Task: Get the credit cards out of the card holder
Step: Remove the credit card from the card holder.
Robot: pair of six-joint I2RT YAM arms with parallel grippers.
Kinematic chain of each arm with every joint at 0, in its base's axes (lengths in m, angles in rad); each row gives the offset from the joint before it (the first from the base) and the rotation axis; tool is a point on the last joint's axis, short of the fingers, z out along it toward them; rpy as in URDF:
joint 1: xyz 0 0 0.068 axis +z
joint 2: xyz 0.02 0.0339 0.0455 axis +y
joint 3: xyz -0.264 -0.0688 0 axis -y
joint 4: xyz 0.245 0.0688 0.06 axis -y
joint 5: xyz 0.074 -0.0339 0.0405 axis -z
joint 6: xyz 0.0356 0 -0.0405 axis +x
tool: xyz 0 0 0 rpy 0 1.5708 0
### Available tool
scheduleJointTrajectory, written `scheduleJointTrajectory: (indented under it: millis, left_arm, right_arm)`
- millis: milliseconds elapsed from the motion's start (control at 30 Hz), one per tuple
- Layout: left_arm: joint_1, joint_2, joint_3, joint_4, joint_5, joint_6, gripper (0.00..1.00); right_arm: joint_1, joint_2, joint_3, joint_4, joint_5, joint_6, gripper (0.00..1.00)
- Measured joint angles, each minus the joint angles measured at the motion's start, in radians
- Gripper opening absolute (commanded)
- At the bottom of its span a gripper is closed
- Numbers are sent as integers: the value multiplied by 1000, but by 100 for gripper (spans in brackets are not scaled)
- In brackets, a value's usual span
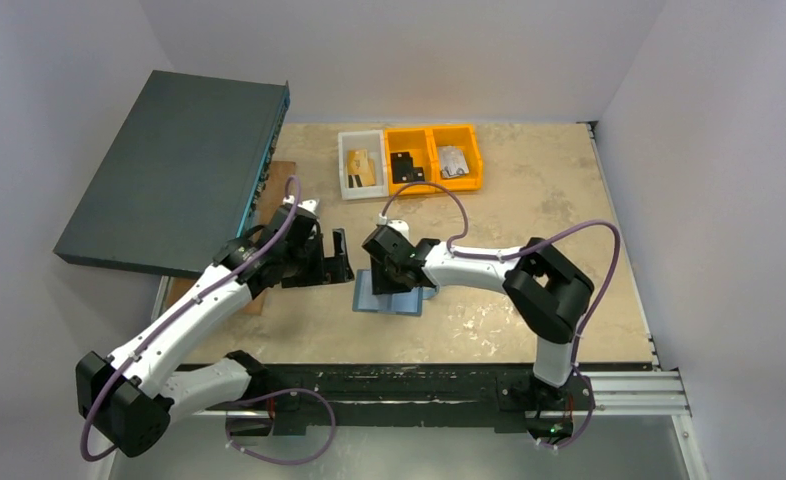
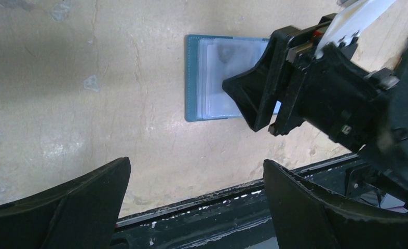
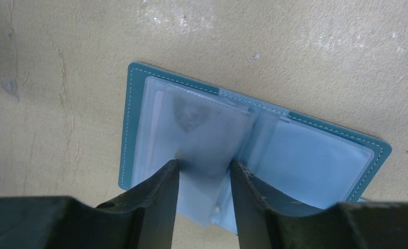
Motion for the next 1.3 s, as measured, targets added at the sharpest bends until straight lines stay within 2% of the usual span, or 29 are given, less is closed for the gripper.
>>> scheduleJointTrajectory:
  millis: [200, 300, 433, 600, 733, 1033, 1300]
  left_arm:
    - [0, 42, -19, 23, 31, -16, 100]
    - [-5, 73, -24, 40, 45, -32, 96]
    - [-32, 129, -24, 69, 60, -59, 80]
    - [-65, 221, -24, 120, 87, -89, 51]
    - [-73, 293, -24, 165, 112, -109, 40]
    - [-76, 438, -23, 285, 165, -130, 35]
    - [-77, 530, -23, 347, 178, -137, 31]
  right_arm:
    - [-67, -33, -77, 93, -101, -20, 16]
    - [-108, -54, -134, 168, -169, -33, 10]
    - [-153, -73, -200, 261, -263, -48, 6]
    - [-200, -77, -254, 360, -373, -65, 4]
    - [-228, -73, -293, 435, -447, -66, 4]
    - [-270, -32, -328, 564, -582, -59, 3]
    - [-282, -27, -350, 611, -613, -54, 3]
